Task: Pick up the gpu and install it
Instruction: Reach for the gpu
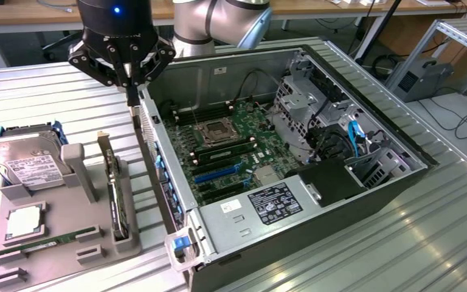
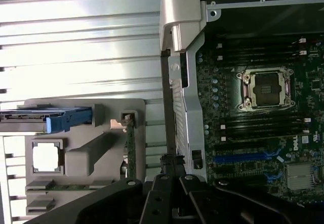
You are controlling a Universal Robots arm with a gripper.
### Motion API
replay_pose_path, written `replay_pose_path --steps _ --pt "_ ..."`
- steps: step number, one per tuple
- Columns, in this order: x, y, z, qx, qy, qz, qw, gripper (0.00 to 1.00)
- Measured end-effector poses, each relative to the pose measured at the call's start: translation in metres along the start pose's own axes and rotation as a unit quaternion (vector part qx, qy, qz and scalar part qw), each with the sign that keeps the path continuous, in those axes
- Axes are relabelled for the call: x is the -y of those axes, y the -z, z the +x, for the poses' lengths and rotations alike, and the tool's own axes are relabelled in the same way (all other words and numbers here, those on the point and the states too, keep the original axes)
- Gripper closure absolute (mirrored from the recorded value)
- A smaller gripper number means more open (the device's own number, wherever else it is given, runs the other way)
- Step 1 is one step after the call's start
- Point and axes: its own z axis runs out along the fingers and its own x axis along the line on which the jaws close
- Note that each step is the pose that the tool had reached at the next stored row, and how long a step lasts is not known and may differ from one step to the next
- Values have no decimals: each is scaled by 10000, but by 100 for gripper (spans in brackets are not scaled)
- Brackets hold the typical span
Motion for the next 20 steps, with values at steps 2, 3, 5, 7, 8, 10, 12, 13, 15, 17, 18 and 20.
replay_pose_path --steps 2,3,5,7,8,10,12,13,15,17,18,20 --pt "1 0 17 0 0 0 10000 89" --pt "2 -1 26 0 0 0 10000 89" --pt "4 -1 49 0 0 0 10000 89" --pt "5 -2 67 0 0 0 10000 89" --pt "6 -2 78 0 0 0 10000 89" --pt "8 -3 98 0 1 0 10000 89" --pt "9 -4 120 0 0 0 10000 89" --pt "10 -4 129 0 1 0 10000 89" --pt "11 -5 142 0 0 0 10000 89" --pt "11 -5 147 0 0 0 10000 89" --pt "12 -5 147 0 0 0 10000 89" --pt "15 -5 147 0 -1 0 10000 89"
